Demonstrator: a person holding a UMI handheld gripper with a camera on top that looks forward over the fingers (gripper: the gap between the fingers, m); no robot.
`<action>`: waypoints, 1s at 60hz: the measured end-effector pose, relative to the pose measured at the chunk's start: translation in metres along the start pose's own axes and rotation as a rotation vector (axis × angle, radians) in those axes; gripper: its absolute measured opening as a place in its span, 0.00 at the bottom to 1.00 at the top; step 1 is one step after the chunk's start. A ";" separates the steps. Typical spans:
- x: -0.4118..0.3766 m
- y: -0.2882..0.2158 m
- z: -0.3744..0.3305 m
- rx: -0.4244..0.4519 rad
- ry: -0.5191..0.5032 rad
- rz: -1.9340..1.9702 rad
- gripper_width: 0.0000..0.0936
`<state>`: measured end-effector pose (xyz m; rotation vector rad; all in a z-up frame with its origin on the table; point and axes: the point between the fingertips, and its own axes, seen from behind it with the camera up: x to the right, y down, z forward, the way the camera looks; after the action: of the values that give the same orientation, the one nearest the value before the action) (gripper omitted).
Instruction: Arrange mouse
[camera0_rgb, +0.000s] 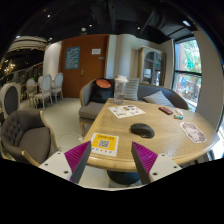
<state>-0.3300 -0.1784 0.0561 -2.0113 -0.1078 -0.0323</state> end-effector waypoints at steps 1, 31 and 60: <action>0.000 0.001 0.000 -0.001 -0.004 -0.004 0.89; 0.139 0.022 0.118 -0.173 0.158 0.043 0.89; 0.199 -0.012 0.233 -0.245 0.141 0.157 0.88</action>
<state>-0.1392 0.0496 -0.0190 -2.2494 0.1506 -0.0909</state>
